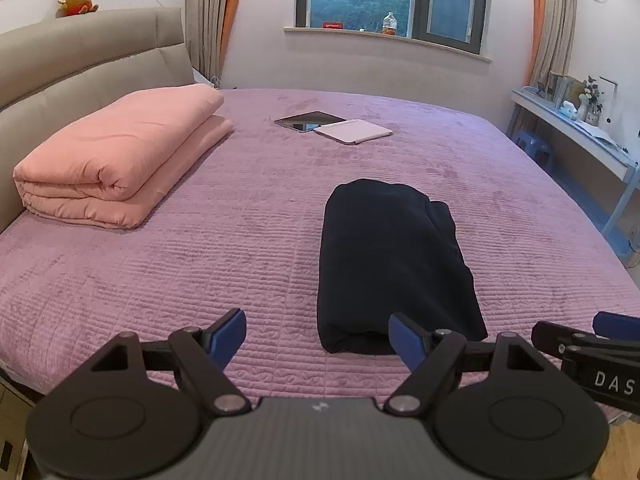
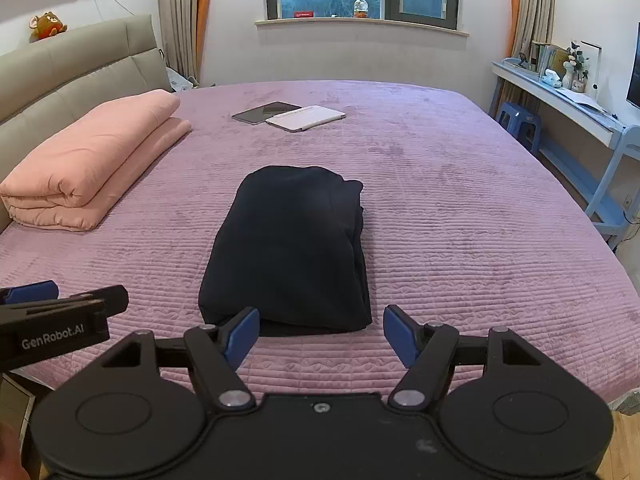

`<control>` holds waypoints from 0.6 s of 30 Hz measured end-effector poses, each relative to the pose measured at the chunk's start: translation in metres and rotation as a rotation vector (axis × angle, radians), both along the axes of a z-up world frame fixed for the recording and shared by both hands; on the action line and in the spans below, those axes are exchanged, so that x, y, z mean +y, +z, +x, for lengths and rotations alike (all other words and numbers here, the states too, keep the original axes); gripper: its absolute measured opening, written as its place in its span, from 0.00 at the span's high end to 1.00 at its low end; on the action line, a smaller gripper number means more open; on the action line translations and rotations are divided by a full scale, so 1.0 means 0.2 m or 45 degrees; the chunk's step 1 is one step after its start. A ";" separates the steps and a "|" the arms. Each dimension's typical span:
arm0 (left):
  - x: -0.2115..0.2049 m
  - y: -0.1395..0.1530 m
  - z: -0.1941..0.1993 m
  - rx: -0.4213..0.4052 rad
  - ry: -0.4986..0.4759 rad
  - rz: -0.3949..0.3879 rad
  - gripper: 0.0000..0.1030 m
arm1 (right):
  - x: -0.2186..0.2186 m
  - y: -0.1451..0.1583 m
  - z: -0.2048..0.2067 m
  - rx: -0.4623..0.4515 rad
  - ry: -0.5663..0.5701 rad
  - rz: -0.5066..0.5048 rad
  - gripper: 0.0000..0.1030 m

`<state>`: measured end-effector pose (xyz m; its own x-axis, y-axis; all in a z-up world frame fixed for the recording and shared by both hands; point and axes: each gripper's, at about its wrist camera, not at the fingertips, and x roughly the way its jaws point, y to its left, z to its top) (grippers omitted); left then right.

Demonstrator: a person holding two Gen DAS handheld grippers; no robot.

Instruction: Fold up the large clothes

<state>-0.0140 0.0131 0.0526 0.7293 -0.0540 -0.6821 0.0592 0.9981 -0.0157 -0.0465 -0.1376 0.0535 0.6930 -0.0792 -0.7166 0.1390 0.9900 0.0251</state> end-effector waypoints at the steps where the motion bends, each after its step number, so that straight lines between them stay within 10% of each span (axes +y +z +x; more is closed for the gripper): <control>1: 0.00 0.00 0.00 -0.001 -0.003 0.002 0.22 | 0.00 0.00 0.00 0.000 0.001 -0.001 0.21; 18: -0.01 0.00 0.01 -0.029 -0.036 0.014 0.22 | -0.04 -0.01 0.01 0.017 0.015 0.034 0.21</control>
<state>-0.0128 0.0119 0.0530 0.7430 -0.0672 -0.6659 0.0876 0.9961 -0.0028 -0.0453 -0.1451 0.0517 0.6840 -0.0521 -0.7276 0.1281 0.9905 0.0495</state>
